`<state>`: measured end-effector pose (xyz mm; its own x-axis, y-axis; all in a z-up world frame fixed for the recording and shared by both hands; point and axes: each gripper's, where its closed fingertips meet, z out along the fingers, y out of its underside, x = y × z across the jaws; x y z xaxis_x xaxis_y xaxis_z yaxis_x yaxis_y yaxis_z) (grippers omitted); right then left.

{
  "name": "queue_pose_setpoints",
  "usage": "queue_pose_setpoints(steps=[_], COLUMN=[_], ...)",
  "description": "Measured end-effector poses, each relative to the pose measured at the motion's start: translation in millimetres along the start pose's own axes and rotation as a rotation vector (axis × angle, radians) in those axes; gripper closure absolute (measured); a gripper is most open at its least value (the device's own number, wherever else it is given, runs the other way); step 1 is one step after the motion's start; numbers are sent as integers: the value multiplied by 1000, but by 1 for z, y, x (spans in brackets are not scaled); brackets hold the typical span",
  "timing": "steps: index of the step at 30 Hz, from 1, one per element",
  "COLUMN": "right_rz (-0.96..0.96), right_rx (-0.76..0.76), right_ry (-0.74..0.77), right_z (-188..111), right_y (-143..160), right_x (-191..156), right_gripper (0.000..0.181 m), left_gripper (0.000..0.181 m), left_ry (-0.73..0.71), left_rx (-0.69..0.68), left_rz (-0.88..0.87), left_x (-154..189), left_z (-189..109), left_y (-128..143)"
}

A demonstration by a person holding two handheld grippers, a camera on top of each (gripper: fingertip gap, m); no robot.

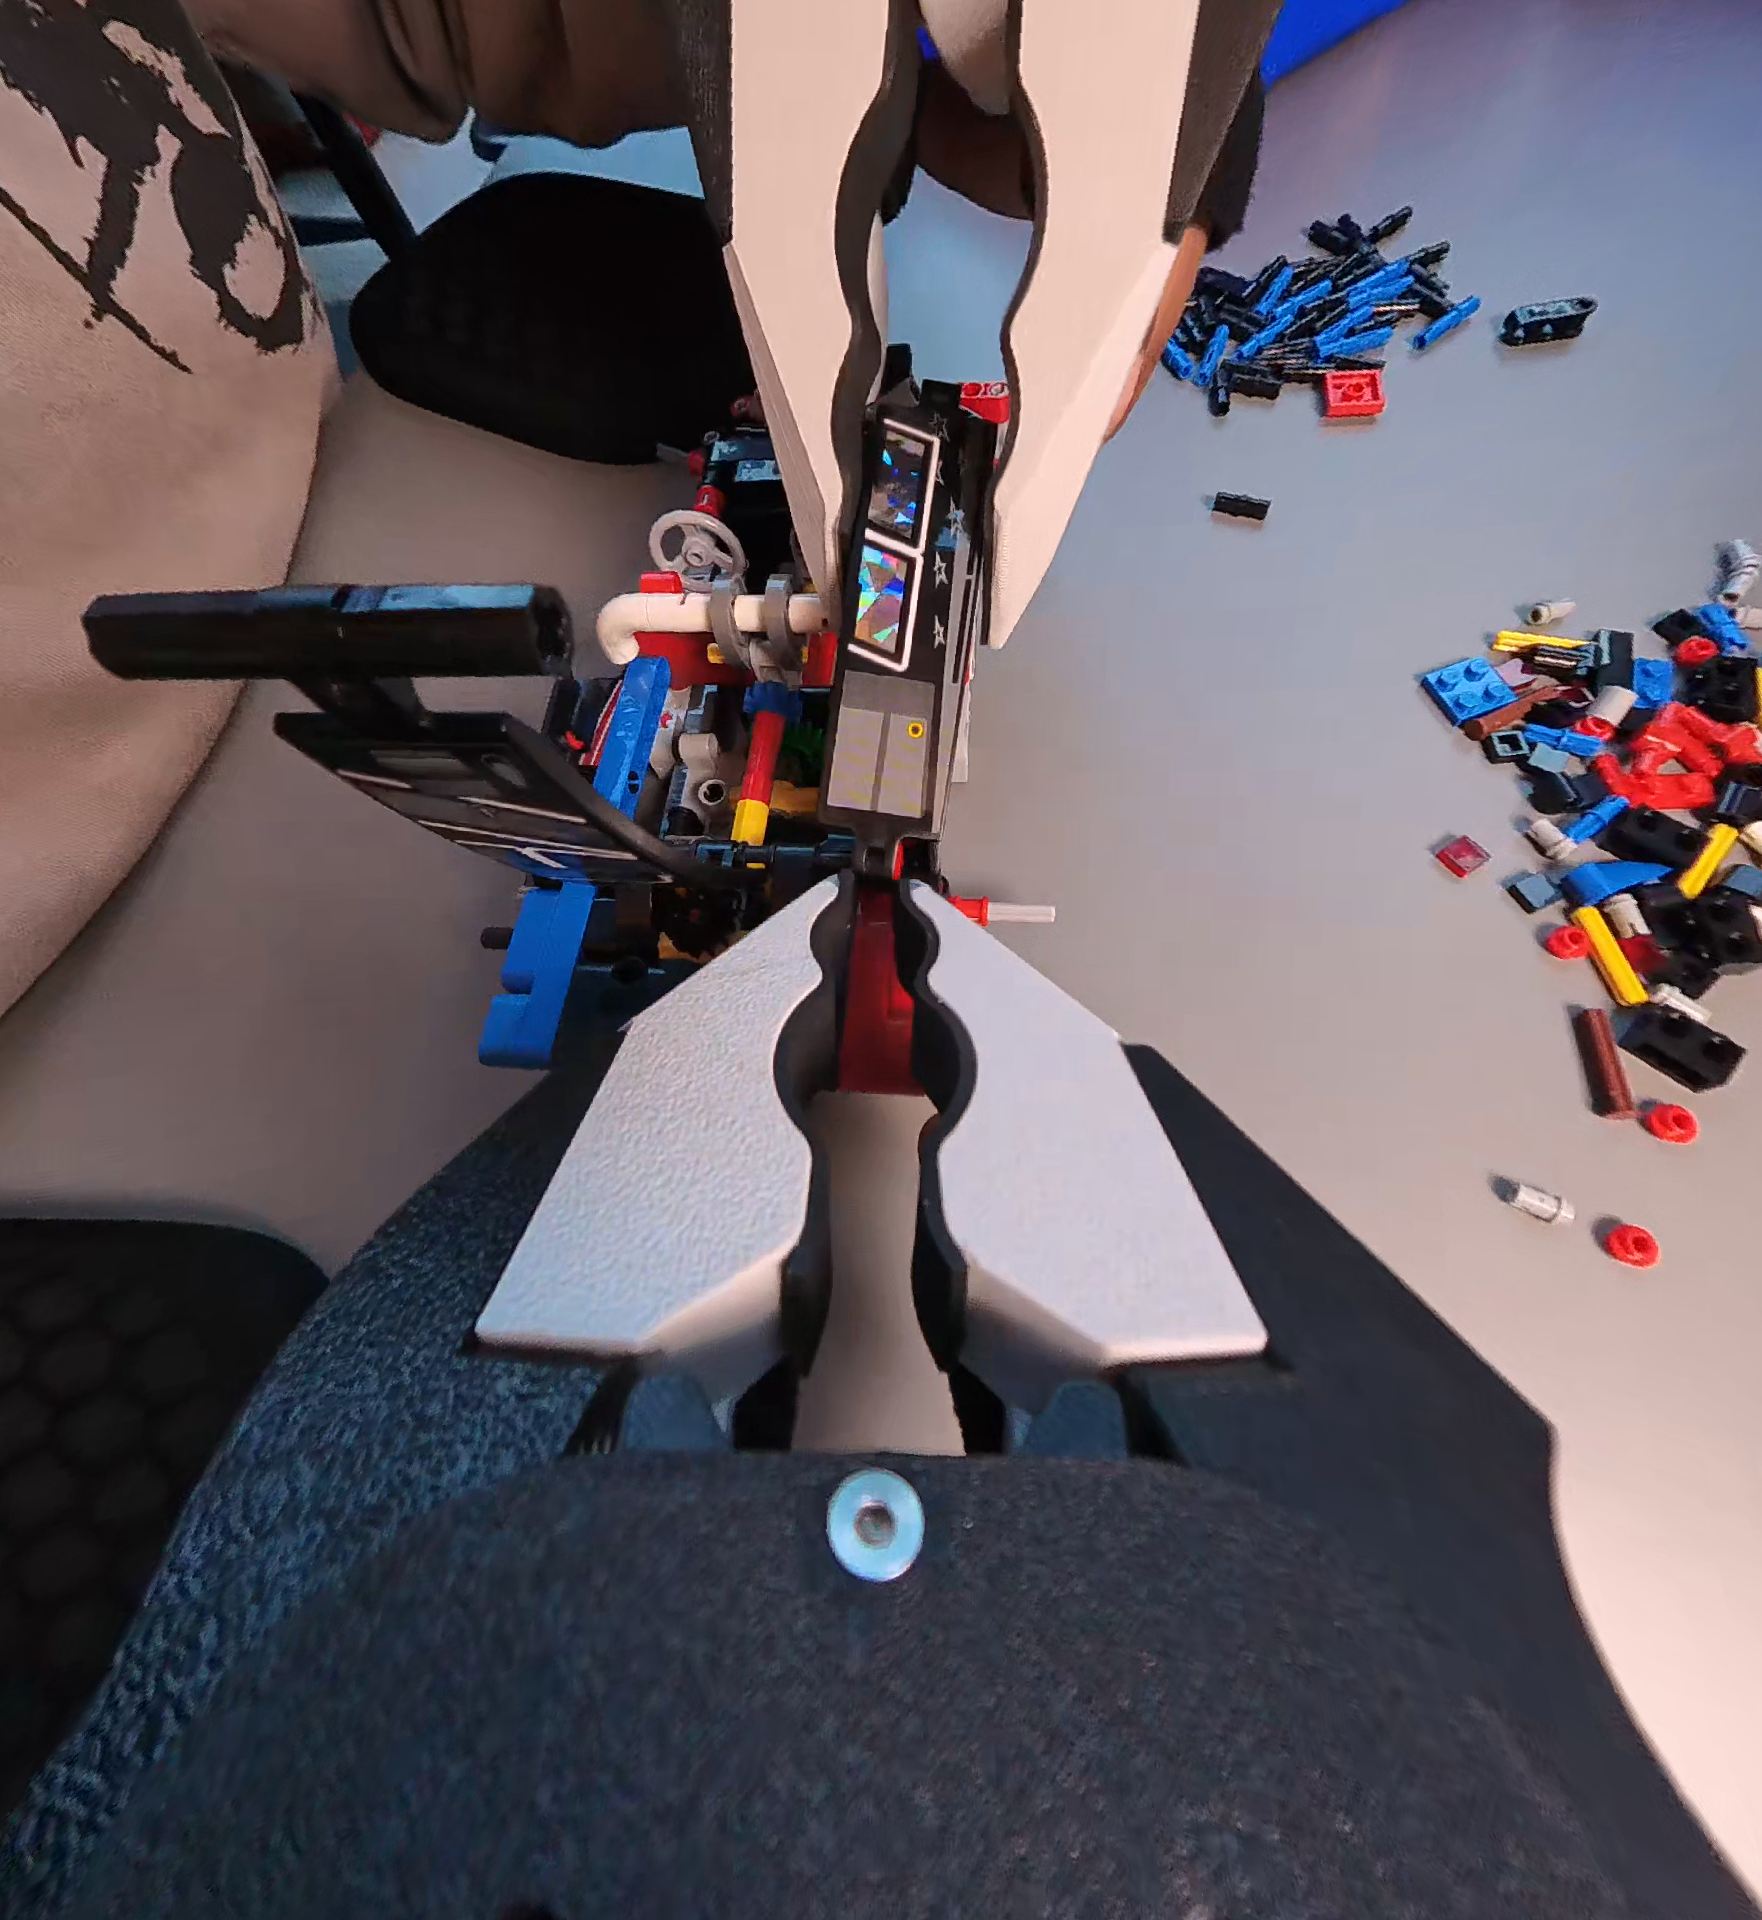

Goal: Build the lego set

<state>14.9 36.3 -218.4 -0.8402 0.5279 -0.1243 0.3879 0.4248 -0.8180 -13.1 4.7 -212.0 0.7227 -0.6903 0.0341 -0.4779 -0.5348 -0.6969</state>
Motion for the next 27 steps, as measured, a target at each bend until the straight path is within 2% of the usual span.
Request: queue_pose_setpoints(steps=[8, 14, 27], right_rz=[-17, -31, -29], right_rx=[-34, -59, -73], right_ry=[-23, -68, -137], right_z=[4, 7, 12], right_y=[1, 0, 0], right_x=[-1, -5, -19], right_gripper=[178, 178, 178], left_gripper=[157, 157, 156], left_ry=[-25, 29, 113], left_rx=[-121, -199, -203], left_rz=[149, 198, 204], left_x=[-2, 0, 17], left_z=[-2, -5, -1], left_y=[-1, -1, 2])
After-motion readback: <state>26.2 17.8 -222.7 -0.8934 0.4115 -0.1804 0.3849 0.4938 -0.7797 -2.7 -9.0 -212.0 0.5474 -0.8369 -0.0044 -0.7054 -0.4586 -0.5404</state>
